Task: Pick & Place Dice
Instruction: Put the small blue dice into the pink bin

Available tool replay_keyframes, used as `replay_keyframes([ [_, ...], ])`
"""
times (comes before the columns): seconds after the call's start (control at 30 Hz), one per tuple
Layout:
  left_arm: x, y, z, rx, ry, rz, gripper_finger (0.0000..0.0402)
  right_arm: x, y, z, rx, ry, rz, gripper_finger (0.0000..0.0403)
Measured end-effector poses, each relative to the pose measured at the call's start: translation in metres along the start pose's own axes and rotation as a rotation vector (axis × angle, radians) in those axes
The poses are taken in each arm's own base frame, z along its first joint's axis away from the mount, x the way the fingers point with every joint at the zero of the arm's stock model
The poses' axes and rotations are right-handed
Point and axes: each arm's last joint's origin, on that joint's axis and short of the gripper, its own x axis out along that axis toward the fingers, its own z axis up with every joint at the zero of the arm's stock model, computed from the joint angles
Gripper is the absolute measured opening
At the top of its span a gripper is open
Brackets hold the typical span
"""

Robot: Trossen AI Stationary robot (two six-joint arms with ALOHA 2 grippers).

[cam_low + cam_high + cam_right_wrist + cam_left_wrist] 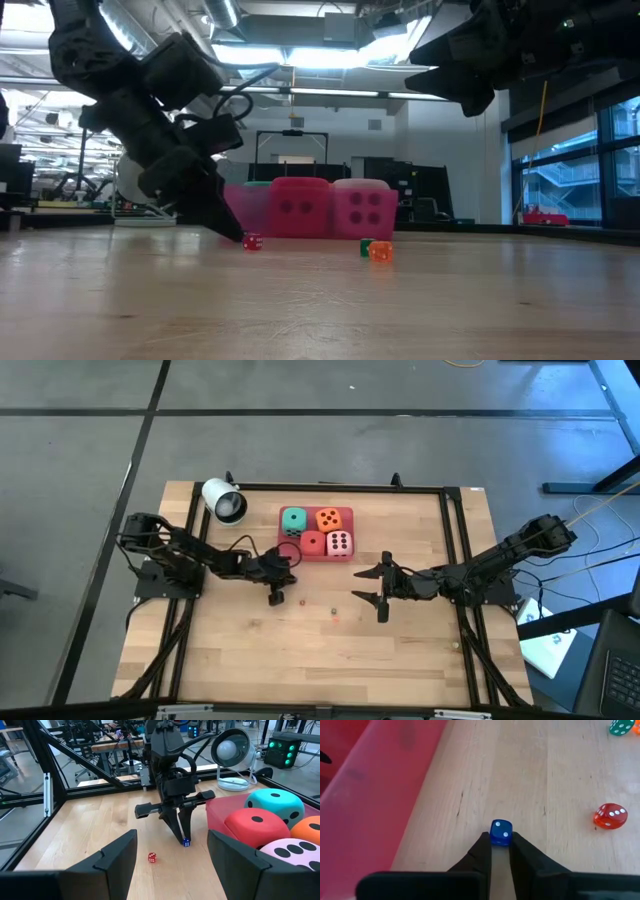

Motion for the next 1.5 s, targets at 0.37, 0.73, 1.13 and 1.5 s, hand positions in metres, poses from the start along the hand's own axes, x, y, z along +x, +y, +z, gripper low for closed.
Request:
replay_keyframes([
  [0.37, 0.001, -0.002, 0.009, 0.016, -0.013, -0.009, 0.0032, 0.0, 0.0, 0.0, 0.004, 0.001, 0.003, 0.0241],
  [0.73, -0.005, -0.005, 0.014, -0.003, -0.034, -0.073, 0.0031, 0.0, 0.0, 0.0, 0.006, 0.001, 0.003, 0.0241],
  [1.13, -0.056, -0.017, 0.041, -0.007, -0.19, -0.148, 0.0031, 0.0, 0.0, 0.0, 0.009, 0.001, 0.003, 0.0241],
  [1.5, -0.107, -0.034, 0.064, 0.145, -0.484, -0.078, 0.0031, 0.001, -0.003, 0.003, 0.135, -0.024, 0.0, 0.0241],
])
